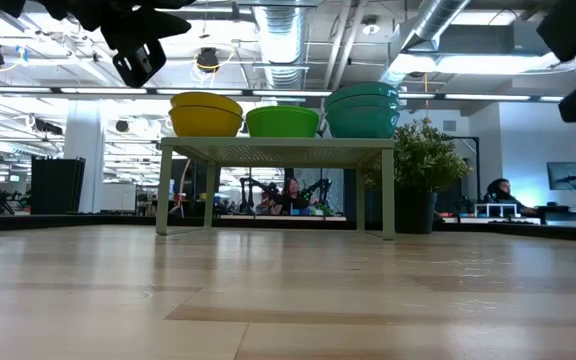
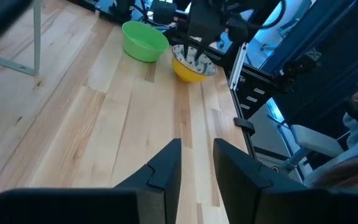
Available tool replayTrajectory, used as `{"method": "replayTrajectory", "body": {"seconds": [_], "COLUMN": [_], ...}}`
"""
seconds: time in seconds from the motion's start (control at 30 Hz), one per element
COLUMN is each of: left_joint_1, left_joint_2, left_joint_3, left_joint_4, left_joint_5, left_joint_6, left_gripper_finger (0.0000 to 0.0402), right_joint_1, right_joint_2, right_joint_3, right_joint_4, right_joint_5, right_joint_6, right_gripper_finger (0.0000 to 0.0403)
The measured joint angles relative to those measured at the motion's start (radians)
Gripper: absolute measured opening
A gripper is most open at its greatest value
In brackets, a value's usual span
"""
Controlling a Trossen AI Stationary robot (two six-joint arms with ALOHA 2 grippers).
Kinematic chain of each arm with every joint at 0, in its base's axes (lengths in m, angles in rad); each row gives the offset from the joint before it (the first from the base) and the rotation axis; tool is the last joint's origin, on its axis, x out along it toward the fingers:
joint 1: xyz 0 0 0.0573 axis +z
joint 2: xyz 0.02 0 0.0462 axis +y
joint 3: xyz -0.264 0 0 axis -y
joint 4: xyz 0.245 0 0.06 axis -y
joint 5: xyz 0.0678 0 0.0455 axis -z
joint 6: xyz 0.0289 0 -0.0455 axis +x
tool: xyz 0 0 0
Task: Pick & Place Mini bowls
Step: Stack the yellow and white bowl on top of the yellow and white bowl on the shelf
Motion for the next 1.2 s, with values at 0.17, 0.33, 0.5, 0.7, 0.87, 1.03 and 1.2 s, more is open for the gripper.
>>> {"method": "replayTrajectory", "body": {"seconds": [0.17, 0.33, 0.5, 0.7, 0.87, 1.03, 1.2], "left_joint_1": [0.0, 0.0, 0.0, 0.0, 0.0, 0.0, 0.0], "left_joint_2": [0.0, 0.0, 0.0, 0.0, 0.0, 0.0, 0.0], "left_joint_3": [0.0, 0.0, 0.0, 0.0, 0.0, 0.0, 0.0], "left_joint_4": [0.0, 0.0, 0.0, 0.0, 0.0, 0.015, 0.052], "left_joint_5": [0.0, 0.0, 0.0, 0.0, 0.0, 0.0, 0.0], "left_joint_6": [0.0, 0.0, 0.0, 0.0, 0.0, 0.0, 0.03], "left_gripper_finger": [0.0094, 0.0094, 0.0094, 0.0094, 0.0094, 0.0094, 0.0094], "right_joint_1": [0.0, -0.001, 0.002, -0.001, -0.014, -0.028, -0.072], "right_joint_2": [-0.021, -0.002, 0.008, 0.008, 0.008, 0.007, 0.006], "right_joint_3": [0.0, 0.0, -0.013, -0.066, -0.096, -0.1, -0.1], "right_joint_4": [-0.047, -0.057, -0.044, -0.033, -0.016, 0.022, 0.143], "right_joint_5": [0.114, 0.185, 0.131, 0.131, 0.133, 0.126, 0.113], "right_joint_6": [-0.056, -0.155, -0.15, -0.15, -0.15, -0.158, -0.14], "right_gripper_finger": [0.0102, 0.0102, 0.0102, 0.0102, 0.0096, 0.0037, 0.002]}}
